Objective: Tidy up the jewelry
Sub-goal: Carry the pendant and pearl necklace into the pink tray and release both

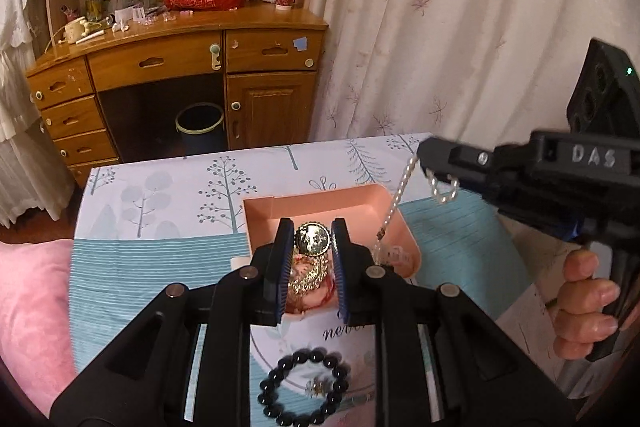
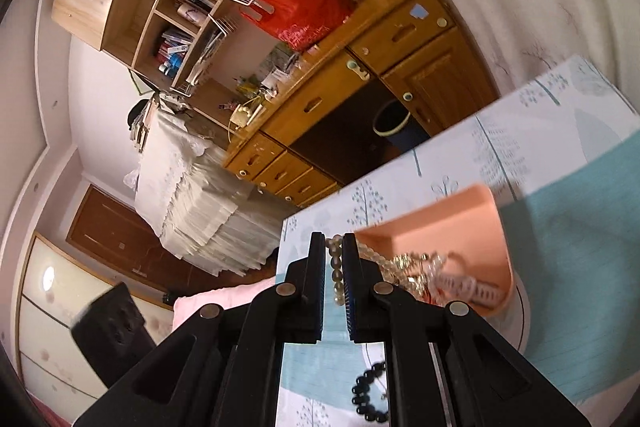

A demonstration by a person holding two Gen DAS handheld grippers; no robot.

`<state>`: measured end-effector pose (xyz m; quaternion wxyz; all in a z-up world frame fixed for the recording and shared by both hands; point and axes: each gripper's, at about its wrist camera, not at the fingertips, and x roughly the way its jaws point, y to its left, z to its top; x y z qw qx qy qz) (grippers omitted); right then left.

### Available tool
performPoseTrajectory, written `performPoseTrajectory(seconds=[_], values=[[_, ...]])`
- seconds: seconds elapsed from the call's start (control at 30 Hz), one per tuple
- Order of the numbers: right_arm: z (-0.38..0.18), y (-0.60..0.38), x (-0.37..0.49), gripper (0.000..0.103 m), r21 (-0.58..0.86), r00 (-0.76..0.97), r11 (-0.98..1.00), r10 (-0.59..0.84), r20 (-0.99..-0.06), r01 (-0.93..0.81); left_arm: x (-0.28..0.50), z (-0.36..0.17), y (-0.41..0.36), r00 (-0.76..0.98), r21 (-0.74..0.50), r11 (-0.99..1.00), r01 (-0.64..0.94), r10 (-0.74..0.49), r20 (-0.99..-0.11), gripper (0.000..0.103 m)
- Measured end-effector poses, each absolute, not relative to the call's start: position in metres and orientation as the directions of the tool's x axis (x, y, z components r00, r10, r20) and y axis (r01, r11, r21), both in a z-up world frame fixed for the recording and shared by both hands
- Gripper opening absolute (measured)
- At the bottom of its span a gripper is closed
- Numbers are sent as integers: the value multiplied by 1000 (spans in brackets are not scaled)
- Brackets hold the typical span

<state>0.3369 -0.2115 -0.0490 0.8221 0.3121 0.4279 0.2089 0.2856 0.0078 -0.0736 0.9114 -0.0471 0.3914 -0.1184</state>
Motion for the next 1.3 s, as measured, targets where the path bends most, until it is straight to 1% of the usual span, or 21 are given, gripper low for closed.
performPoseTrajectory(seconds=[0.2,0.3,0.33,0.37,0.4,0.43,0.47,0.5,0.6,0.67,0.83,1.03,1.13,1.2,1.3], values=[[-47,-211,357,8,685,550,724,606,-574,-82,303,-100,1,632,-218,959,180,-282,-721,16],[-58,-207,363,9,658,530,750,586,-612,-69,308,-113,-5,597,-206,963,176,-271,-755,17],[-61,-208,364,17,645,520,763,571,-636,-49,309,-117,-7,581,-203,964,173,-266,-769,18],[-67,-206,366,32,637,514,770,560,-650,-34,311,-121,-7,564,-194,968,162,-252,-787,22],[-72,-206,367,39,632,514,775,550,-658,-20,311,-124,-8,559,-184,971,152,-238,-794,33],[-72,-208,365,45,632,520,775,546,-657,-14,311,-125,-7,559,-175,974,143,-225,-798,41],[-76,-210,364,45,632,526,775,543,-655,-13,311,-126,-6,562,-172,975,139,-220,-797,54],[-77,-212,362,45,630,532,777,538,-654,-11,309,-125,-3,570,-169,977,134,-215,-793,61],[-79,-217,354,48,607,540,794,516,-664,-12,304,-124,3,579,-167,977,130,-212,-787,65],[-80,-219,346,53,589,539,808,498,-680,-4,299,-124,7,578,-164,978,127,-208,-789,67],[-96,-226,316,62,557,519,829,453,-725,53,279,-133,16,548,-157,980,119,-197,-813,69],[-129,-229,270,65,480,444,867,380,-811,135,242,-148,20,494,-154,977,149,-209,-844,70],[-147,-230,242,68,435,408,884,337,-848,174,226,-156,22,450,-179,973,148,-227,-864,70],[-156,-227,225,68,389,386,901,295,-874,194,215,-161,23,421,-199,969,146,-243,-874,71],[-173,-218,199,68,341,353,919,257,-900,200,201,-171,22,385,-193,971,140,-233,-893,71]])
